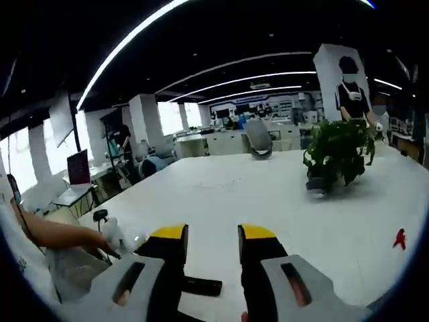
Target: Press the specified remote control buttons in sequence, fully releasing each button before pressing the next.
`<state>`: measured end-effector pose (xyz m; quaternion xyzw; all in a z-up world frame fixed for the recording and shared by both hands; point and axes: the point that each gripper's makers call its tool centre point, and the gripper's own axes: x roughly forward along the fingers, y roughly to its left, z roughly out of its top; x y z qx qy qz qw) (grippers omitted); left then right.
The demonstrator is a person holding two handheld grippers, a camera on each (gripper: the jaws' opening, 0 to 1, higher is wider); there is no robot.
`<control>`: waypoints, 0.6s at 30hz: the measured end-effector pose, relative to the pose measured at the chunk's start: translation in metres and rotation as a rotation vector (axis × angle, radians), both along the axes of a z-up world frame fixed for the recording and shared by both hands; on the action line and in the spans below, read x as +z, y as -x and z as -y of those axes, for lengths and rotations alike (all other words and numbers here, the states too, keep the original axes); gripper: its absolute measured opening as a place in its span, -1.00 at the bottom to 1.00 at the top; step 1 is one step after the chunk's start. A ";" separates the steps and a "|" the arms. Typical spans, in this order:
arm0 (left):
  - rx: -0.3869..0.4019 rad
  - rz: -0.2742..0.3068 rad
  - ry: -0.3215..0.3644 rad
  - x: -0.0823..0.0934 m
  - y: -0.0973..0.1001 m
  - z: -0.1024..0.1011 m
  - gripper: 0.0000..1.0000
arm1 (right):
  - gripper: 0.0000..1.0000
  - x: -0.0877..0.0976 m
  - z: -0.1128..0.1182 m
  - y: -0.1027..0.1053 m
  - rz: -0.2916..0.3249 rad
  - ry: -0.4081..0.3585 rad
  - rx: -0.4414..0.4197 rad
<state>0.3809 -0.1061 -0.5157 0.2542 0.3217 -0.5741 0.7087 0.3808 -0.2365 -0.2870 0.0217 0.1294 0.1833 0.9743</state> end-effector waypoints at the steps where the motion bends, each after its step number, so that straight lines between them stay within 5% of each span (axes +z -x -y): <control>1: -0.001 0.000 0.000 0.000 0.000 0.000 -0.50 | -0.22 -0.003 0.001 -0.002 -0.001 -0.007 -0.015; 3: 0.002 -0.001 -0.001 0.000 0.000 0.000 -0.50 | -0.19 -0.009 0.007 -0.008 -0.010 -0.002 -0.060; 6: 0.004 -0.002 -0.006 0.000 0.000 0.000 -0.50 | -0.22 0.003 0.015 -0.011 0.072 0.094 -0.106; 10: 0.001 -0.004 -0.009 0.000 -0.001 0.001 -0.50 | -0.12 0.008 0.019 -0.007 0.100 0.033 -0.125; 18: 0.005 -0.001 -0.008 -0.001 -0.001 0.001 -0.50 | 0.31 -0.006 0.040 -0.010 0.038 0.018 -0.206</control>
